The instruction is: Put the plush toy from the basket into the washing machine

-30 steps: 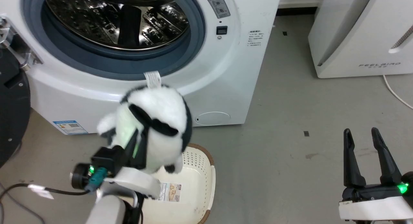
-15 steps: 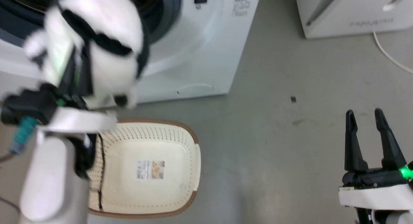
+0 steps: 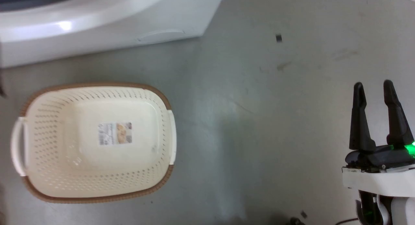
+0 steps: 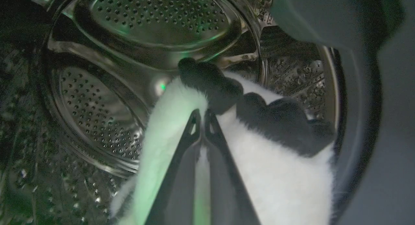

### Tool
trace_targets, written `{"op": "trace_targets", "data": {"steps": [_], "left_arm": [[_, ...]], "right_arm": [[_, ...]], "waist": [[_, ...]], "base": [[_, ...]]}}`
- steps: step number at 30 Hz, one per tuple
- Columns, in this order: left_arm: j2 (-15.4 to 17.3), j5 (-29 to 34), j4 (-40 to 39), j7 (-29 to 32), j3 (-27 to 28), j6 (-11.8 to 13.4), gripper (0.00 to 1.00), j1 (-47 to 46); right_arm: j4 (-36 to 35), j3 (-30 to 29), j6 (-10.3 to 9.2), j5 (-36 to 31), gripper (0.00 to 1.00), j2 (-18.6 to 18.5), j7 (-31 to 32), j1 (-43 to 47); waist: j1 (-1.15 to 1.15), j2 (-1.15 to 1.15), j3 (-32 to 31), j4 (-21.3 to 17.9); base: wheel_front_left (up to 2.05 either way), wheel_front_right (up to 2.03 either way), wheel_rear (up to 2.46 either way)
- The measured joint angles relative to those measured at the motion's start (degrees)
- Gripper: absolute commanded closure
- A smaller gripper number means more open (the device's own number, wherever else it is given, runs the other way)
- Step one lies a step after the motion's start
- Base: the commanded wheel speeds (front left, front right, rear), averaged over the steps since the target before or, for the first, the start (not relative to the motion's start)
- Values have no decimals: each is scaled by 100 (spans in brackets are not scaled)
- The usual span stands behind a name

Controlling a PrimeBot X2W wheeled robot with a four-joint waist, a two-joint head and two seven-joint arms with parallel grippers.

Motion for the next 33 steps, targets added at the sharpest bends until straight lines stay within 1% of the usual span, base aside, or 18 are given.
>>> {"op": "trace_targets", "data": {"steps": [5,8,10,13,18,22,26,27,28,29,33], "left_arm": [[421,265,818,156,-443,-47,100,-1539],[536,358,1425,213,-538,-47,100,-2229],[621,478,1847,277,-626,-47,100,-2486],[734,680,2426,369,-871,-48,100,-2657],[775,713,3072,442,-1299,-49,100,-2783],[771,442,3385,434,-1807,-49,100,-2774],[771,-4,3540,278,-2164,-49,100,-2748],[768,-99,3591,204,-2184,-49,65,-2728],[757,-185,3652,125,-2192,-49,2,-2692],[736,-260,3718,13,-2196,-49,0,-2630],[490,-492,3988,-357,-2248,-49,0,-2252]], "right_arm": [[-33,98,0,164,0,1,0,-140],[-44,156,0,240,0,1,0,-225],[-48,207,0,274,0,1,0,-255],[-73,253,0,311,0,1,0,-281],[-105,260,0,337,0,1,0,-329],[-108,256,0,346,0,0,0,-361],[-103,237,0,303,0,1,0,-392],[-98,227,0,287,0,1,0,-398],[-90,210,0,266,0,1,0,-400],[-79,175,0,235,0,1,0,-404],[-64,29,0,100,0,-1,0,-405]], "waist": [[0,0,555,-192],[0,0,835,-306],[0,0,982,-382],[0,0,1155,-480],[0,0,1346,-538],[0,0,1382,-491],[0,0,1323,-426],[0,0,1287,-409],[0,0,1242,-392],[0,0,1188,-372],[0,0,887,-261]], "base": [[0,0,0],[0,0,0],[0,0,0],[0,0,0],[0,0,0],[0,0,0],[0,0,0],[0,0,0],[0,0,0],[0,0,0],[0,0,0]]}}
